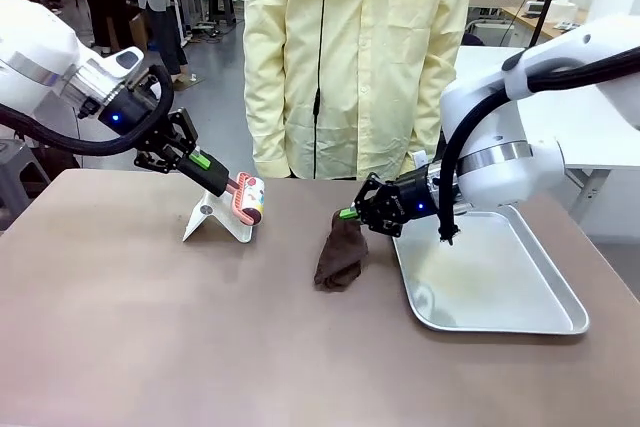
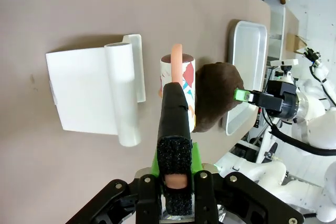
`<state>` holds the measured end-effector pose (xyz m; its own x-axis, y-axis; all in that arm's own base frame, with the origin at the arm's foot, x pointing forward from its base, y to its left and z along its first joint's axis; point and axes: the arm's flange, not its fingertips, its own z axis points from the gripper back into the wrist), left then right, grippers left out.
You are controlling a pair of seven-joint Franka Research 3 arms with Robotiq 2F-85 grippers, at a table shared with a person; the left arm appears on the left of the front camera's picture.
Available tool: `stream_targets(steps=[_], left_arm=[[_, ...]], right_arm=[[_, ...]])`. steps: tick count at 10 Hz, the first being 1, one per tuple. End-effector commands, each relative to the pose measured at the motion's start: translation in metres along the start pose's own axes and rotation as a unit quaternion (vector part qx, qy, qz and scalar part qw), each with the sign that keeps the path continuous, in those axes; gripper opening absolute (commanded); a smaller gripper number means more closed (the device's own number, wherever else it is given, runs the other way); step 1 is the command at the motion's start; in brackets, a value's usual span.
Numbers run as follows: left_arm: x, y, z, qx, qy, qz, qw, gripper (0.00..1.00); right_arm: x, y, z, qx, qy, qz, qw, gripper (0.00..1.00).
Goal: Clean the surface of the table.
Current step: Return the Lint Roller and towel to their original positions.
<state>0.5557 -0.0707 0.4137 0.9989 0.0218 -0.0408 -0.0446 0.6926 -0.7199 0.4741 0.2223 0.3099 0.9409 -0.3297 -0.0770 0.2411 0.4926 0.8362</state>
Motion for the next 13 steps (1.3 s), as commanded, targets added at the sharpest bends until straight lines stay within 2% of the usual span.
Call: stream_targets(steps=[1,3,8,13], left_arm=[[0.014,-0.004,-0.002,0.016,0.014,0.019,1.000,0.22],[0.024,0.004,-0.007,0.050,-0.008,0.028,0.998,0.22],[0.031,0.015,-0.017,0.061,0.004,0.036,0.997,0.22],[0.027,0.013,-0.019,0.077,0.002,0.023,0.997,0.22]], right_arm=[[0.001,0.003,-0.002,0.005,0.015,-0.013,1.000,0.06],[-0.001,0.002,-0.002,0.004,0.012,-0.012,1.000,0.06],[-0.001,0.000,-0.001,0.012,0.018,-0.016,1.000,0.06],[0.001,-0.004,0.000,0.023,0.051,-0.021,0.998,0.06]])
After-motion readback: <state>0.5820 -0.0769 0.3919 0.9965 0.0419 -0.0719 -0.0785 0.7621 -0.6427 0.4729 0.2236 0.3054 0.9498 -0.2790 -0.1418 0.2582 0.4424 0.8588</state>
